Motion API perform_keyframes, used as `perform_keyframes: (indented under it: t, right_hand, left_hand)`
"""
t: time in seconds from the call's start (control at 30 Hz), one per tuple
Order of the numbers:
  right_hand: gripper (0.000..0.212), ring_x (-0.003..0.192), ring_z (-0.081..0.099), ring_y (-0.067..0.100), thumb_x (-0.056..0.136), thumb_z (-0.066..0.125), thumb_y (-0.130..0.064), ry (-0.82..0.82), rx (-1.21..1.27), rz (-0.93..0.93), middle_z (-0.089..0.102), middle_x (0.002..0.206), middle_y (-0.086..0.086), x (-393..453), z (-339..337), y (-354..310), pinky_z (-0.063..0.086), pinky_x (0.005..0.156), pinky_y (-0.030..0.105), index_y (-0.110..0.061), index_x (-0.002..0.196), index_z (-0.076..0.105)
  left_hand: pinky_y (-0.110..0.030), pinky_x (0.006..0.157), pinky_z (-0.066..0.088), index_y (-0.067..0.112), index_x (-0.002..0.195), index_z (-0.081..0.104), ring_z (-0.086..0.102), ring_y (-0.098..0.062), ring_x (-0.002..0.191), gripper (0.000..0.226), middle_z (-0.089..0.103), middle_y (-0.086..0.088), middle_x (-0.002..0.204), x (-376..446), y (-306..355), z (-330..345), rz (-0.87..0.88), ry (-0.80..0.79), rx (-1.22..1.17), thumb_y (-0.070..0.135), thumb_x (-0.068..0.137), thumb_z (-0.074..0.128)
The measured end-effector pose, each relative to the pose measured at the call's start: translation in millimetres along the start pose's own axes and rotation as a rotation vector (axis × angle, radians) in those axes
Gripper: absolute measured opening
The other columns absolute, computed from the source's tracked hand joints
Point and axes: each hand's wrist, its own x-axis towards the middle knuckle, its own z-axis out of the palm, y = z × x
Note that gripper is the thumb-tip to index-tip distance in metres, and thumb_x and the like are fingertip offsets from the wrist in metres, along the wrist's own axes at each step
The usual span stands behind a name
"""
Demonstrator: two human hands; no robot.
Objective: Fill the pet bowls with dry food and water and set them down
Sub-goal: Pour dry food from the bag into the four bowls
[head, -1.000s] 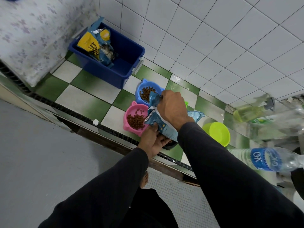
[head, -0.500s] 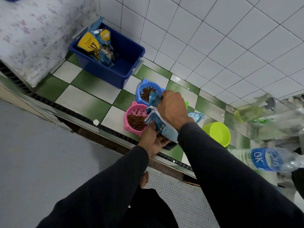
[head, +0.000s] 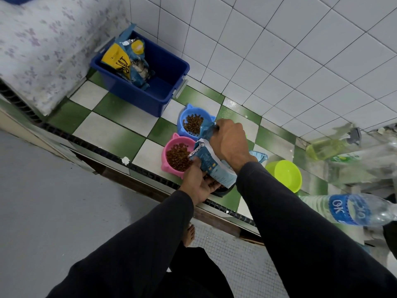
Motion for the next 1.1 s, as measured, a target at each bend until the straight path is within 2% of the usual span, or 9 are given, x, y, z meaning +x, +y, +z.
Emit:
perform_keyframes:
  t: [0.17, 0.3, 0.43, 0.6, 0.73, 0.83, 0.93, 1.1]
  right_hand:
    - [0.015, 0.07, 0.05, 0.033, 0.092, 0.05, -0.017, 0.029, 0.094, 0.097, 0.062, 0.084, 0.014, -4, -3, 14, 0.039, 0.063, 0.032, -0.011, 0.089, 0.063]
    - [0.017, 0.072, 0.053, 0.033, 0.087, 0.05, -0.015, 0.098, 0.206, 0.148, 0.069, 0.085, 0.016, -6, -2, 31, 0.036, 0.065, 0.029, -0.01, 0.084, 0.066]
    - [0.023, 0.071, 0.054, 0.032, 0.089, 0.053, -0.014, 0.163, 0.291, 0.21, 0.058, 0.072, 0.007, -8, -2, 48, 0.035, 0.063, 0.03, -0.017, 0.067, 0.049]
    - [0.013, 0.076, 0.056, 0.028, 0.092, 0.057, -0.013, 0.197, 0.433, 0.296, 0.063, 0.081, 0.008, -13, -4, 72, 0.039, 0.065, 0.029, -0.005, 0.083, 0.063]
    - [0.011, 0.08, 0.061, 0.022, 0.092, 0.059, -0.013, 0.247, 0.614, 0.345, 0.07, 0.088, 0.005, -18, -3, 88, 0.045, 0.07, 0.028, -0.008, 0.091, 0.069]
    - [0.012, 0.072, 0.06, 0.015, 0.09, 0.061, -0.012, 0.268, 0.784, 0.403, 0.068, 0.078, -0.003, -20, 0, 103, 0.051, 0.068, 0.029, -0.016, 0.08, 0.068]
    - [0.018, 0.07, 0.06, 0.018, 0.085, 0.062, -0.009, 0.277, 0.981, 0.478, 0.068, 0.073, -0.003, -22, 3, 116, 0.055, 0.072, 0.04, -0.018, 0.07, 0.065]
    - [0.026, 0.075, 0.064, 0.022, 0.092, 0.059, 0.002, 0.268, 1.283, 0.534, 0.07, 0.079, 0.005, -27, 5, 127, 0.054, 0.075, 0.04, -0.016, 0.075, 0.066]
  left_hand:
    - [-0.05, 0.081, 0.051, 0.016, 0.141, 0.054, 0.064, -0.034, 0.111, 0.049, 0.065, -0.015, 0.133, -1, -1, -1, 0.029, -0.026, 0.007, 0.049, 0.107, 0.043]
    - [-0.05, 0.081, 0.054, 0.019, 0.144, 0.051, 0.065, -0.033, 0.112, 0.046, 0.066, -0.014, 0.134, -2, -2, -1, 0.071, -0.077, 0.017, 0.046, 0.107, 0.044]
    - [-0.05, 0.084, 0.053, 0.024, 0.134, 0.054, 0.064, -0.032, 0.114, 0.029, 0.065, -0.013, 0.135, -7, -3, 1, 0.124, -0.137, 0.078, 0.036, 0.108, 0.046]
    - [-0.054, 0.085, 0.056, 0.027, 0.125, 0.057, 0.065, -0.032, 0.113, 0.018, 0.066, -0.011, 0.132, -12, -3, 5, 0.214, -0.175, 0.199, 0.025, 0.108, 0.05]
    - [-0.054, 0.089, 0.057, 0.032, 0.121, 0.059, 0.067, -0.028, 0.111, 0.018, 0.07, -0.006, 0.124, -19, -4, 12, 0.287, -0.19, 0.311, 0.022, 0.108, 0.05]
    - [-0.048, 0.081, 0.061, 0.031, 0.12, 0.061, 0.071, -0.024, 0.108, 0.019, 0.073, -0.001, 0.119, -24, -1, 14, 0.359, -0.209, 0.437, 0.021, 0.108, 0.051]
    - [-0.043, 0.073, 0.061, 0.022, 0.127, 0.059, 0.071, -0.026, 0.11, 0.022, 0.072, -0.006, 0.122, -27, 3, 19, 0.443, -0.228, 0.545, 0.019, 0.107, 0.053]
    - [-0.05, 0.077, 0.062, 0.019, 0.125, 0.06, 0.071, -0.028, 0.11, 0.02, 0.073, -0.005, 0.12, -30, 10, 30, 0.565, -0.23, 0.701, 0.017, 0.106, 0.055]
